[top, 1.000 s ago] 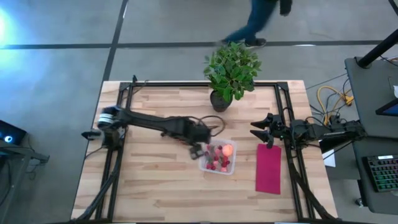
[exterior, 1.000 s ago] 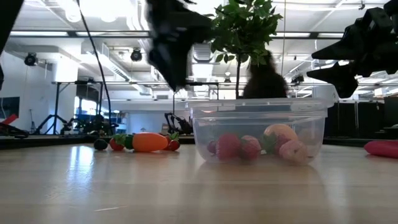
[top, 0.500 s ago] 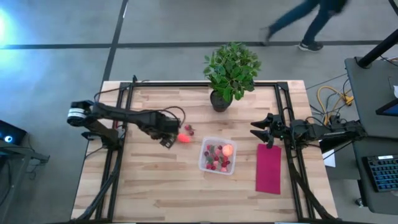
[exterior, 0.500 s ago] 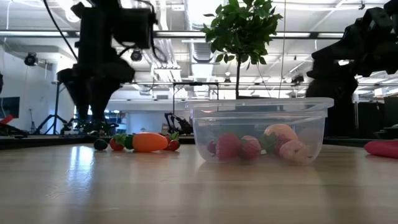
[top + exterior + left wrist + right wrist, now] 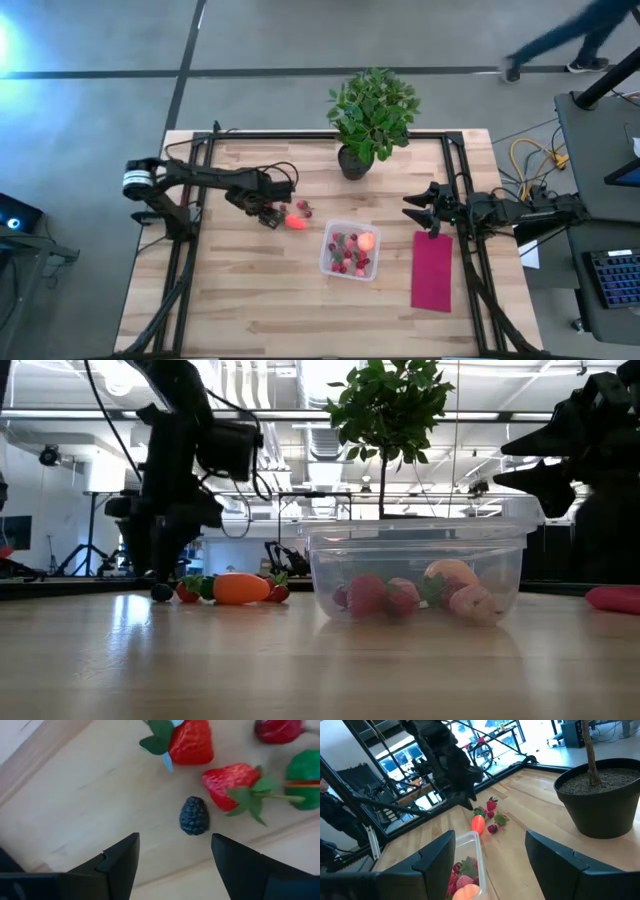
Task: Pick and placing Produce into tupperware
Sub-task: Put the blackberry into the transparent bin
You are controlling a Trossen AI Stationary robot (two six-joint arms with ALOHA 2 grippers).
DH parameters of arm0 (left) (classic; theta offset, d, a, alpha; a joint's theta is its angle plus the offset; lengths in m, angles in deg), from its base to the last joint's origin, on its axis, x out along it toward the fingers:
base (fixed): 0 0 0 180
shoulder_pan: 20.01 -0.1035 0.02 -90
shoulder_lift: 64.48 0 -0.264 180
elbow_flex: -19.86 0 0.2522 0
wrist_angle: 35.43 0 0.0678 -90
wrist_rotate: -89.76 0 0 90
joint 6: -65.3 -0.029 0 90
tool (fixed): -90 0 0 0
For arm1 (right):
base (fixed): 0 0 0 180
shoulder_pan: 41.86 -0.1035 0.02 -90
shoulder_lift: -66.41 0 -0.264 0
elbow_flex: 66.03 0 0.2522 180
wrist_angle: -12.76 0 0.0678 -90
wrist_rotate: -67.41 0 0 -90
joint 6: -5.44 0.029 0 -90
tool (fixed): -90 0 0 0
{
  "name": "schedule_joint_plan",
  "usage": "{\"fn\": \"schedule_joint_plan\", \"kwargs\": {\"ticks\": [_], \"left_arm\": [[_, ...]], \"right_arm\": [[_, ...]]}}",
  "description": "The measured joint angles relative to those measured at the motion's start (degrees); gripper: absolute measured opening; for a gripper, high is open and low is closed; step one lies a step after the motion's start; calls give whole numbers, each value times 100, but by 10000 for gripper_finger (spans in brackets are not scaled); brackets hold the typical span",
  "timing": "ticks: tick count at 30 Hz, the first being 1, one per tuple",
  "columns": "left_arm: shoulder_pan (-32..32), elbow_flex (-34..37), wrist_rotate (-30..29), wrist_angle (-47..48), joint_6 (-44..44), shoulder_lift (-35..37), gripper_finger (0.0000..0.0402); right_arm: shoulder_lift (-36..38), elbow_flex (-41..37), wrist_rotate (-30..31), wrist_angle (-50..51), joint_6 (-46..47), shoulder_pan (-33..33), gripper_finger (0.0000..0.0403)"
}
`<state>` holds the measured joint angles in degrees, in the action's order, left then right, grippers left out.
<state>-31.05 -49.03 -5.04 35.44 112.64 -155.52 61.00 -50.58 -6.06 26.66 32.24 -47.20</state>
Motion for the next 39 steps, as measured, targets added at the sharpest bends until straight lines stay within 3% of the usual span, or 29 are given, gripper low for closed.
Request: {"fn": "schedule_joint_plan", "kwargs": {"ticks": [12,28,39], "left_arm": [[-101,-50,155,-460,-533,-513,221],[-95,-61,149,-762,-628,-549,74],[-78,-154,291,-616,-495,-164,72]], "right_arm": [[1,0,0,0,0,0,233],[0,0,-2,0,0,0,233],[0,0,0,0,0,0,233]]}}
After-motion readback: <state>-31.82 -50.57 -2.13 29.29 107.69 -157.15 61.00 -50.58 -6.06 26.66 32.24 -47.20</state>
